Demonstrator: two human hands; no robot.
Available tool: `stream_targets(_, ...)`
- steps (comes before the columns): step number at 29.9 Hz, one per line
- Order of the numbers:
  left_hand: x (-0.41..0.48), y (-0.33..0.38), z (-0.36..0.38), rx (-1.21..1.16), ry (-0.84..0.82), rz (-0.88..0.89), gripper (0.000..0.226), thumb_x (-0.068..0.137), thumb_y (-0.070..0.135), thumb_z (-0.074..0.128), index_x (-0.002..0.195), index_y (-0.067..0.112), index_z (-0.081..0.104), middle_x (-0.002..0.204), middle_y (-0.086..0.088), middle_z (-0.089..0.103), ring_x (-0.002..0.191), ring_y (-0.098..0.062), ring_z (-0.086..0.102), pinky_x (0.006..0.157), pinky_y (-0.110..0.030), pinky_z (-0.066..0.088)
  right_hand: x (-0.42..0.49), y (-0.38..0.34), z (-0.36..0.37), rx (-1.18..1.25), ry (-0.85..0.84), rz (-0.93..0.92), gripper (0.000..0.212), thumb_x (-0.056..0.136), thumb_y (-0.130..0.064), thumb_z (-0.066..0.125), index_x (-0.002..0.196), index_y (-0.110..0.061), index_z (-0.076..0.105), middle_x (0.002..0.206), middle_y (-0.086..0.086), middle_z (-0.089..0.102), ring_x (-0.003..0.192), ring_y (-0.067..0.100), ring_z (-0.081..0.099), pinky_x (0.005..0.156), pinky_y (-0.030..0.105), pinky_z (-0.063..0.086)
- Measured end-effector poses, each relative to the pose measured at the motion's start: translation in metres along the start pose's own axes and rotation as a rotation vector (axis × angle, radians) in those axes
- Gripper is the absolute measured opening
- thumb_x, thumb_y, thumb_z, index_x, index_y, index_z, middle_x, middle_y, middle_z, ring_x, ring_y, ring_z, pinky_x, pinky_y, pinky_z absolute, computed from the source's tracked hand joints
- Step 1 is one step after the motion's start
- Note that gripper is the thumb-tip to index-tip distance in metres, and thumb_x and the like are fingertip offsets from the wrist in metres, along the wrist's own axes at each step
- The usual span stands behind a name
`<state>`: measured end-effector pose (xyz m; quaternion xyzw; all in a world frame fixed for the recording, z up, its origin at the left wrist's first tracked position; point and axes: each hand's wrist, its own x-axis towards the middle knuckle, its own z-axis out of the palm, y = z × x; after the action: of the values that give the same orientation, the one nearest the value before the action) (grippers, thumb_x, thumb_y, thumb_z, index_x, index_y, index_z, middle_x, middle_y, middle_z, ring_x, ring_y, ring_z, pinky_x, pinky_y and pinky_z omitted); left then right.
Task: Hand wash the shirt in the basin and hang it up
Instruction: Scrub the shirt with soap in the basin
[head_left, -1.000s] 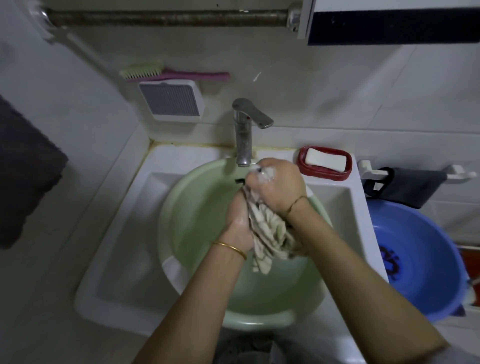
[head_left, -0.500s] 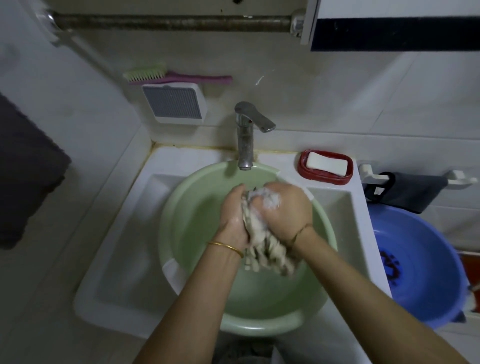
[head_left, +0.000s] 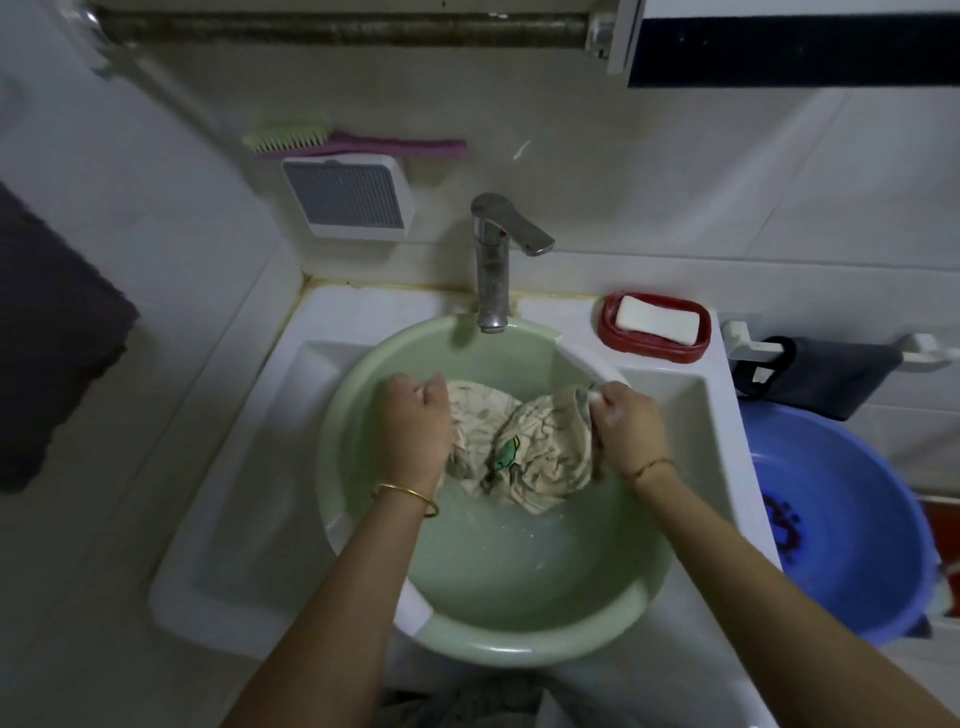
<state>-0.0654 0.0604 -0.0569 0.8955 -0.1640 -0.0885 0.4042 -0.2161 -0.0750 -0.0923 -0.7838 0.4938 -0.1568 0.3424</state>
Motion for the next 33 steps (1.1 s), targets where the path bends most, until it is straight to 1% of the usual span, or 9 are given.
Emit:
stream_targets(5, -0.008, -0.018, 0.040, 0.705, -0.332, 0.242, 0.052, 0.097, 0.023, 0.038, 0.146, 0.028, 0.022, 0.145, -0.015, 0.027, 0.130, -0.035, 0.029, 0.107, -0.043, 0.026, -0.021, -0.013, 0.042, -0.267, -0.102, -0.119, 0.021, 0.092, -0.019, 0.042, 0.111, -0.019, 0.051, 0.120, 0.005, 0.053, 0.111, 0.030, 0.049, 0.094, 0.044, 0.042)
stream_targets(7, -0.009, -0.029, 0.053, 0.808, -0.504, 0.261, 0.054, 0.100, 0.029, 0.027, 0.148, 0.038, 0.004, 0.158, -0.009, 0.001, 0.143, -0.034, 0.007, 0.113, -0.053, 0.011, -0.021, -0.015, 0.062, -0.421, -0.284, -0.083, 0.042, 0.097, -0.038, 0.035, 0.138, -0.027, 0.031, 0.151, 0.003, 0.026, 0.135, 0.035, 0.027, 0.108, 0.053, 0.027)
stream_targets(11, -0.001, -0.058, 0.063, 0.930, -0.646, 0.316, 0.053, 0.100, 0.042, 0.020, 0.149, 0.038, -0.002, 0.158, -0.006, -0.014, 0.145, -0.033, -0.007, 0.115, -0.056, 0.008, -0.020, -0.008, 0.093, -0.558, -0.416, 0.004, 0.063, 0.096, -0.053, 0.025, 0.150, -0.029, 0.003, 0.159, 0.007, -0.006, 0.142, 0.041, 0.005, 0.112, 0.060, 0.014)
stream_targets(16, -0.005, -0.072, 0.071, 1.104, -0.677, 0.434, 0.052, 0.096, 0.036, 0.036, 0.144, 0.021, 0.024, 0.146, -0.012, 0.028, 0.132, -0.029, 0.029, 0.103, -0.046, 0.027, -0.029, 0.002, 0.109, -0.774, -0.514, -0.156, 0.079, 0.093, -0.044, 0.041, 0.151, -0.020, -0.006, 0.156, 0.016, -0.012, 0.139, 0.047, 0.009, 0.110, 0.059, 0.021)
stream_targets(19, 0.001, -0.075, 0.079, 1.058, -0.654, 0.487, 0.038, 0.097, 0.025, 0.032, 0.134, 0.017, 0.036, 0.135, -0.011, 0.041, 0.122, -0.028, 0.040, 0.097, -0.040, 0.032, -0.016, 0.004, 0.115, -0.792, -0.576, -0.118, 0.056, 0.098, -0.029, 0.034, 0.150, -0.016, 0.017, 0.156, 0.018, 0.003, 0.139, 0.043, 0.018, 0.112, 0.056, 0.022)
stream_targets(22, 0.011, -0.073, 0.081, 0.853, -0.668, 0.380, 0.037, 0.098, 0.019, 0.034, 0.134, 0.016, 0.043, 0.132, -0.009, 0.052, 0.119, -0.029, 0.051, 0.097, -0.037, 0.040, 0.002, 0.000, 0.108, -0.396, -0.501, 0.241, 0.051, 0.098, -0.048, 0.032, 0.132, -0.015, 0.050, 0.142, 0.015, 0.044, 0.124, 0.034, 0.047, 0.105, 0.045, 0.038)
stream_targets(27, 0.028, -0.069, 0.071, 0.270, -0.219, -0.010, 0.013, 0.093, 0.030, 0.040, 0.087, 0.021, 0.048, 0.097, -0.014, 0.063, 0.089, -0.036, 0.060, 0.071, -0.036, 0.043, 0.013, -0.011, 0.088, 0.057, -0.056, 0.355, 0.030, 0.097, -0.014, 0.040, 0.127, -0.010, 0.043, 0.125, 0.015, 0.052, 0.109, 0.033, 0.052, 0.081, 0.035, 0.041)
stream_targets(31, 0.018, -0.073, 0.068, 0.562, -0.126, 0.281, 0.038, 0.091, 0.037, 0.038, 0.124, 0.022, 0.050, 0.116, -0.017, 0.054, 0.096, -0.035, 0.057, 0.069, -0.039, 0.049, -0.010, -0.019, 0.090, -0.206, -0.078, 0.066, 0.061, 0.093, -0.018, 0.048, 0.146, -0.029, 0.021, 0.151, 0.011, 0.017, 0.133, 0.035, 0.027, 0.104, 0.048, 0.035)
stream_targets(33, 0.010, -0.074, 0.068, 0.786, -0.262, 0.433, 0.053, 0.093, 0.041, 0.030, 0.145, 0.030, 0.028, 0.144, -0.020, 0.035, 0.123, -0.037, 0.044, 0.087, -0.047, 0.046, -0.023, -0.017, 0.097, -0.395, -0.164, -0.011, 0.062, 0.098, -0.041, 0.036, 0.148, -0.038, 0.000, 0.158, 0.004, -0.013, 0.142, 0.039, 0.006, 0.109, 0.058, 0.024)
